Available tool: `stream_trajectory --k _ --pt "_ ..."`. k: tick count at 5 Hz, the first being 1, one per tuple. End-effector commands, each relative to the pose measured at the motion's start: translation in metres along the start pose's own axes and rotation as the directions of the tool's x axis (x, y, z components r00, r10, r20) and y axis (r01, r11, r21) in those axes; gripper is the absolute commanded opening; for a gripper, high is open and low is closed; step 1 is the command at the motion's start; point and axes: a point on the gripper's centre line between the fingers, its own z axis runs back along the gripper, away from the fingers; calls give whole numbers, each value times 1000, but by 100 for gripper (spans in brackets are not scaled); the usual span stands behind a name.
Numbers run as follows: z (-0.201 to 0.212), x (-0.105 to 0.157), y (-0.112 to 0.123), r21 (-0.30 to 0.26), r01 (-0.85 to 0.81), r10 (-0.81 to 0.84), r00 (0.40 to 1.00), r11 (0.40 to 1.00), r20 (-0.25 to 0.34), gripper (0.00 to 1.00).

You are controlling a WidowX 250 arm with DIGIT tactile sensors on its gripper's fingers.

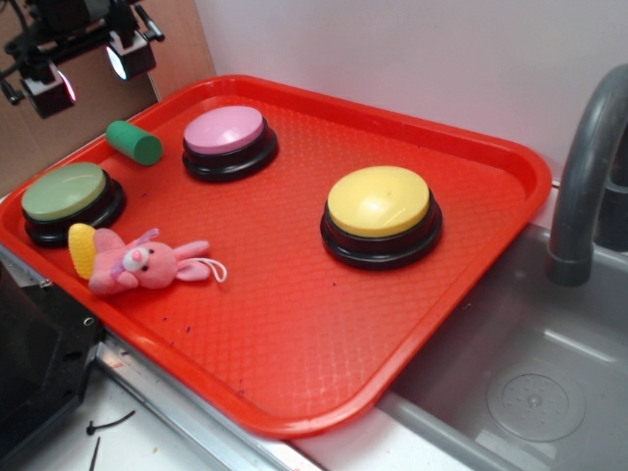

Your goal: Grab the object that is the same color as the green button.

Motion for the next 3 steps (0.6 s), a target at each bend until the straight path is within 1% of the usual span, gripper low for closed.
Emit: stream_trajectory --k 1,2,3 --pt "-32 13 -6 -2 -49 49 997 999 63 100" --pt "-56 17 -15 21 -5 3 997 1000 83 100" --pt "-68 17 -21 22 42 -44 996 999 82 100"
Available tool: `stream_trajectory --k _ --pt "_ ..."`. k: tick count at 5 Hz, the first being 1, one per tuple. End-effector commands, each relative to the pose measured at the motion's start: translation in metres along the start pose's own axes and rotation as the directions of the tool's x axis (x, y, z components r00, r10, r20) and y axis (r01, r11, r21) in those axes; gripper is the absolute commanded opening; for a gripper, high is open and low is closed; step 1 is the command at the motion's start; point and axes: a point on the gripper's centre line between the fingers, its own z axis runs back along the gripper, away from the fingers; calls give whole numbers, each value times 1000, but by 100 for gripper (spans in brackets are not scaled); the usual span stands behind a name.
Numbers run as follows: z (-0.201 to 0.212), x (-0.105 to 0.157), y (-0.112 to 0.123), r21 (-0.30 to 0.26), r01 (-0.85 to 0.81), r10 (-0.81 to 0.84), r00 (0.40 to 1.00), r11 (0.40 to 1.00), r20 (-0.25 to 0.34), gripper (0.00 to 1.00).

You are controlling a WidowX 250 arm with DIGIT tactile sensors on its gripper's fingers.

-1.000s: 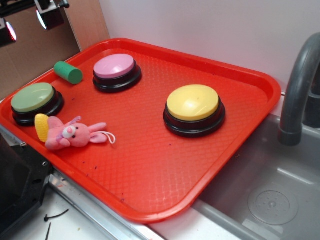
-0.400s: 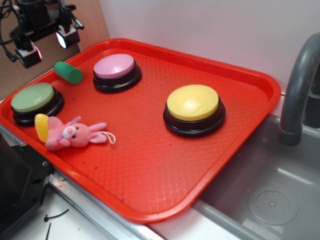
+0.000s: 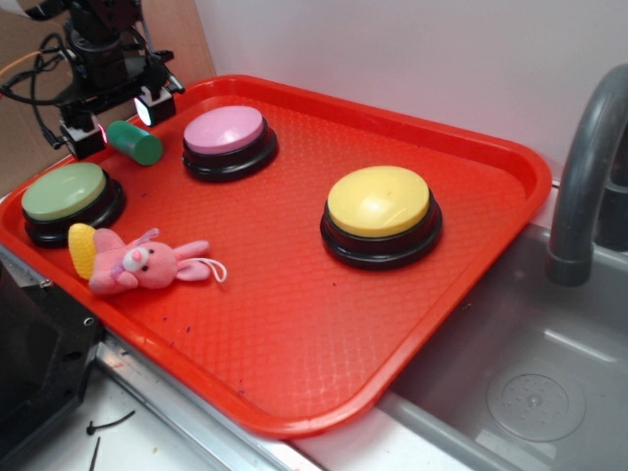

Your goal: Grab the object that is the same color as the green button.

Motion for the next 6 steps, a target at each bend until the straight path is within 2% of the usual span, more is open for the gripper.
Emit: stream_trajectory --k 1,2,4,5,6 --pt "-11 6 -8 -82 89 -89 996 993 1 100" --pt "-12 4 -7 -81 101 -102 995 992 -10 0" --pt "2 7 -11 -71 275 -279 958 959 -63 0" --pt "21 13 -11 -117 391 -403 910 913 -97 0" --pt "56 18 -9 -187 517 -540 835 835 -105 0"
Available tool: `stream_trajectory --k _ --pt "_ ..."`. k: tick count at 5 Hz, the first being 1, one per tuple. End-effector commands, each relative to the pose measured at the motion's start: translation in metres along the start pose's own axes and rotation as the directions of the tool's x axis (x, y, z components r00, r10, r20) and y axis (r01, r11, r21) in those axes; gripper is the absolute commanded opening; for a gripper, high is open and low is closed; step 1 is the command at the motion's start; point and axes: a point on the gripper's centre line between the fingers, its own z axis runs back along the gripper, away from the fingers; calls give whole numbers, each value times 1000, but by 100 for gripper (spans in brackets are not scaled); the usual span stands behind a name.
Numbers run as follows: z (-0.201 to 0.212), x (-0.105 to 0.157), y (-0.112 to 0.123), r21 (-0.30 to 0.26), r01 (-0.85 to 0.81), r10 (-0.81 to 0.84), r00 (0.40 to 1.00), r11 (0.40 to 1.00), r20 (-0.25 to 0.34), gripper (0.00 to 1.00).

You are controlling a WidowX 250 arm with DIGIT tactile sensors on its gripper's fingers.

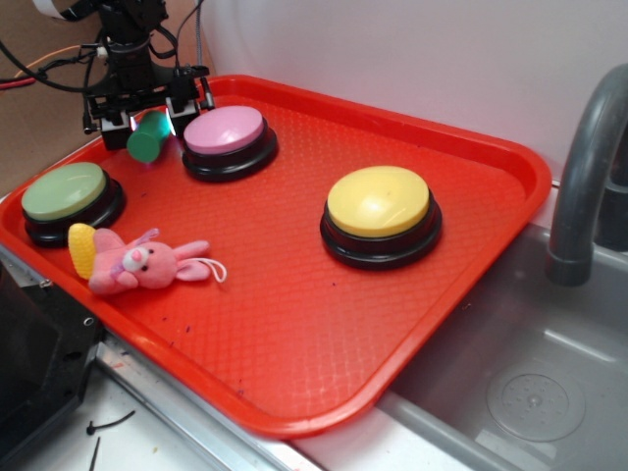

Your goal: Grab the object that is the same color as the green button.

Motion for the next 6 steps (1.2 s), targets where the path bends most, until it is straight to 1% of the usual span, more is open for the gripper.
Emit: stream_trajectory --k 1,2,3,4,5,6 --pt "104 4 15 -168 241 -237 971 956 43 0" --pt "148 -25 -1 -196 415 -417 908 888 33 0" --pt "187 -58 -13 -240 514 -529 849 823 6 0" --pt "211 -94 -28 -270 608 -632 775 747 -4 0" --pt "225 -116 -27 -296 648 -673 739 702 23 0" --pt "222 -123 -26 -272 643 -657 752 716 47 0"
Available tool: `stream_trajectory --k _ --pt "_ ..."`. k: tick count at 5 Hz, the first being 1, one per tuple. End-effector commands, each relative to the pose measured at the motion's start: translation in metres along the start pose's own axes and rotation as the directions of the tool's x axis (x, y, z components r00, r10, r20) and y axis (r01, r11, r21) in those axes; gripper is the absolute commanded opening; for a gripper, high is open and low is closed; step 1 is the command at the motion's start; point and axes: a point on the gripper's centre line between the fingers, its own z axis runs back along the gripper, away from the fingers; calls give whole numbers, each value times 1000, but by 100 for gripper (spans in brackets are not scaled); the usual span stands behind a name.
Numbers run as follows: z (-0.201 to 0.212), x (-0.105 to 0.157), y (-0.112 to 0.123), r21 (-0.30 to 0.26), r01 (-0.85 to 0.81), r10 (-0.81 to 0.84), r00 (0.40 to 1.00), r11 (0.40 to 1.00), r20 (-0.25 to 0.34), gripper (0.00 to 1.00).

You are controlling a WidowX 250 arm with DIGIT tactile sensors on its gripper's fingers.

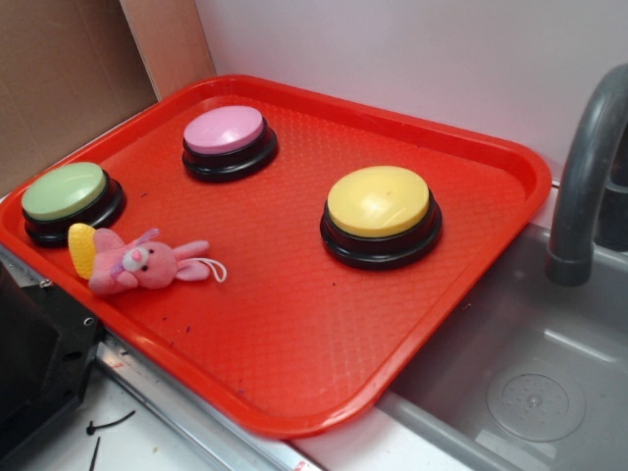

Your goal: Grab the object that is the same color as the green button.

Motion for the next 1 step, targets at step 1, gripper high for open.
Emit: stream_trajectory --k 1 --pt "10 -1 26 36 -28 27 999 999 38 0"
